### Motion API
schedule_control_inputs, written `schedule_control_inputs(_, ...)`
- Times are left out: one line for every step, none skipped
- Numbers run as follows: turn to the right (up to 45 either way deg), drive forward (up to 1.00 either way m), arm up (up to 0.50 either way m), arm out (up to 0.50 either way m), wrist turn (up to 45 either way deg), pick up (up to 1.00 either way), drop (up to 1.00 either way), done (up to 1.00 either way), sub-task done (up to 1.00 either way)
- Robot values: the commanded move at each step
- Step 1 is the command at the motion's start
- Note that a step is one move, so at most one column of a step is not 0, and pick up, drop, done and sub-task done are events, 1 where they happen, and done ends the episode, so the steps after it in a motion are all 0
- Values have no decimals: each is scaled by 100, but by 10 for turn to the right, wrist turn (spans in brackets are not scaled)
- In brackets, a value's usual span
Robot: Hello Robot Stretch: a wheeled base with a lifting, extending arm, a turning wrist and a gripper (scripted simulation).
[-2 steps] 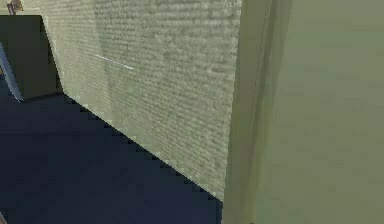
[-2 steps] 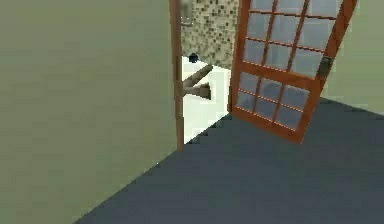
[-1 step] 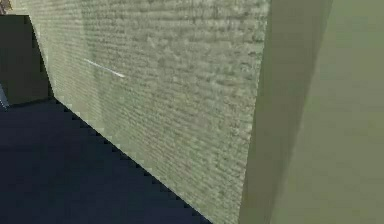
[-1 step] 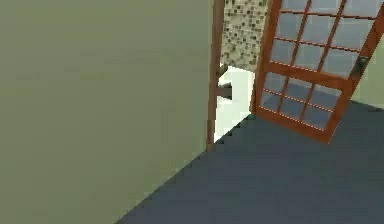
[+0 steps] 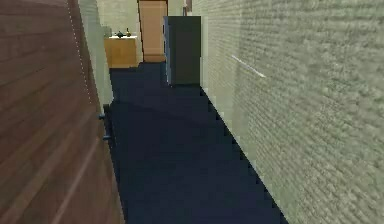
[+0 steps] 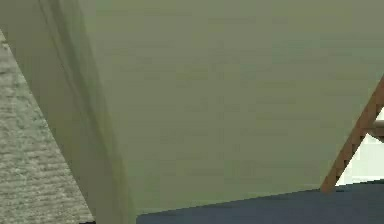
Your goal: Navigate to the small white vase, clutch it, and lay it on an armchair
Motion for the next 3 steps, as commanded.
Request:
schedule_control_inputs(0, 90, 0, 0, 0, 0, 0, 0, 0)
schedule_control_inputs(240, 0, 0, 0, 0, 0, 0, 0, 0)
schedule_control_inputs(0, 35, 0, 0, 0, 0, 0, 0, 0)
